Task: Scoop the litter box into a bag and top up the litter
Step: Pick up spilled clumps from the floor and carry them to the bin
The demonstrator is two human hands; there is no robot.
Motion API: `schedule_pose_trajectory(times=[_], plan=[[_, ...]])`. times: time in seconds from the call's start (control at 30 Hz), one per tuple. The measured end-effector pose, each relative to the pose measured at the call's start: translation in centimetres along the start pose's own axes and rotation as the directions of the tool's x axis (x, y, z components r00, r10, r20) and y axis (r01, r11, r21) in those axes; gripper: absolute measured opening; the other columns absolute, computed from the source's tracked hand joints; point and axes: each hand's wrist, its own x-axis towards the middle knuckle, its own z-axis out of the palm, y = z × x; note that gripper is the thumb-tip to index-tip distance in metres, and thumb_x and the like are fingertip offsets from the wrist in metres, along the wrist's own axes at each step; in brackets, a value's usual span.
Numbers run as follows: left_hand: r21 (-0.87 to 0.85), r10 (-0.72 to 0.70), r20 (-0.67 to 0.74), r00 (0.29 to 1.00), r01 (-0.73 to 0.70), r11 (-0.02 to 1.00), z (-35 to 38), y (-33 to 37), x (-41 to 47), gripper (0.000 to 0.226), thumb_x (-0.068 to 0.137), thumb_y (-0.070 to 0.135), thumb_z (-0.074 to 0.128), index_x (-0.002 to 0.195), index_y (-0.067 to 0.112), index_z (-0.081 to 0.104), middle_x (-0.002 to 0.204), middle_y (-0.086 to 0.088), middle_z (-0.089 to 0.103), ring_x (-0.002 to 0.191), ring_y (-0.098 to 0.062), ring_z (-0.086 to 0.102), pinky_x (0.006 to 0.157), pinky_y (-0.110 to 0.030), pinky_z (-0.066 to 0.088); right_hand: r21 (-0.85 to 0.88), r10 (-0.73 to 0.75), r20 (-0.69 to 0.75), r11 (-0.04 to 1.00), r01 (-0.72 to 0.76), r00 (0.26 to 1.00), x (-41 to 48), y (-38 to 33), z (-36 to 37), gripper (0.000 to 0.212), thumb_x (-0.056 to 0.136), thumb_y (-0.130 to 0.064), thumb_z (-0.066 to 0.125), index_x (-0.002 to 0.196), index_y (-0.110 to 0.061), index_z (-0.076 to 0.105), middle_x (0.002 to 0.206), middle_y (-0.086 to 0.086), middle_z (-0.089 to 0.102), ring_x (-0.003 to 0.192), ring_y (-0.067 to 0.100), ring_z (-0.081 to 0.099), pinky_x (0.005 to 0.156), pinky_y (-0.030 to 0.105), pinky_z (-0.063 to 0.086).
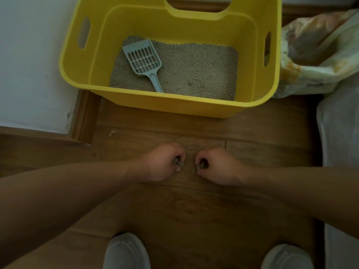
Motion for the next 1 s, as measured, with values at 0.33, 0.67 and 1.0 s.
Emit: schedule_pose_trajectory(times=[0.33,0.67,1.0], plan=[[-0.11,-0.126,-0.161,0.979,0.109,0.988,-0.7,-0.5,-2.8,0.024,0.076,0.016,0.078,0.082,0.032,0.062,0.085,0.01,0.064,0.083,-0.013,0.059,0.075,-0.034,0.053,0.058,-0.025,-0.047,0.998,0.027,0.999,-0.3,-2.3,-1.0,0.028,0.086,-0.03,0.072,0.114,-0.029,0.07,0.106,-0.009,0.063,0.098,0.01,0.058,0.083,0.023,0.045],[-0.01,-0.179,-0.187,0.966,0.181,0.984,-1.0,-1.6,-5.0,0.016,0.081,0.02,0.078,0.095,0.022,0.072,0.093,0.008,0.059,0.095,-0.015,0.058,0.079,-0.024,0.044,0.03,-0.06,-0.042,0.998,0.061,0.997,0.3,-4.3,-0.6,0.022,0.087,-0.028,0.072,0.109,-0.026,0.07,0.101,-0.009,0.059,0.091,0.008,0.053,0.078,0.022,0.04],[-0.109,-0.283,-0.151,0.947,0.269,0.957,0.0,-2.1,-5.1,0.043,0.081,0.023,0.077,0.12,0.031,0.062,0.098,0.009,0.061,0.091,-0.014,0.06,0.077,-0.03,0.052,0.01,-0.072,-0.027,0.997,0.072,0.997,2.8,-6.1,0.4,0.019,0.087,-0.026,0.07,0.106,-0.023,0.07,0.106,-0.003,0.067,0.094,0.012,0.057,0.082,0.029,0.049]])
